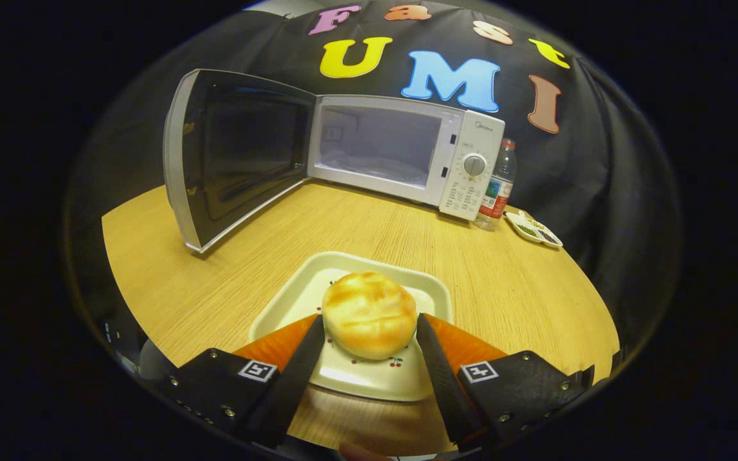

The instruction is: Open the microwave, put the food inside, and close the microwave door.

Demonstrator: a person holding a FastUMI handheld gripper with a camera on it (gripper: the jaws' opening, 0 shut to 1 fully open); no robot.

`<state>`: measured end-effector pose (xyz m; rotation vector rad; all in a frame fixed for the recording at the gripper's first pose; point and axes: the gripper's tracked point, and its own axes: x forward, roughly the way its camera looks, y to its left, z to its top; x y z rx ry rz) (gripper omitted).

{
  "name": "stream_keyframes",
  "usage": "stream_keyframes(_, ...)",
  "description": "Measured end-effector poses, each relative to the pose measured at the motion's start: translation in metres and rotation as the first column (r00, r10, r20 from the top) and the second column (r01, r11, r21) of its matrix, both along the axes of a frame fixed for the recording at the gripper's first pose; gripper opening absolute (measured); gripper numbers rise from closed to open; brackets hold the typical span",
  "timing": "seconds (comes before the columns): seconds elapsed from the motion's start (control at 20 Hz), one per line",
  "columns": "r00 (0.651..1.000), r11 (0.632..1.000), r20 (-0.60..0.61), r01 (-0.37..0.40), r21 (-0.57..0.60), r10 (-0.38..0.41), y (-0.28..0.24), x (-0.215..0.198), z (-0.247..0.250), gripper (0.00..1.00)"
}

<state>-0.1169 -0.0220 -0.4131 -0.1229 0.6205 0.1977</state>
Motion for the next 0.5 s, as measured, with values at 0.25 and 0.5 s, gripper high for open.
stream_keyframes(0.25,1.0,0.999,0.003,-0.008,0.037,0.008,-0.002,0.0,-0.002,0.76)
stream_keyframes(0.5,0.999,0.993,0.038,-0.031,0.118,0.027,0.004,0.001,0.03,0.72)
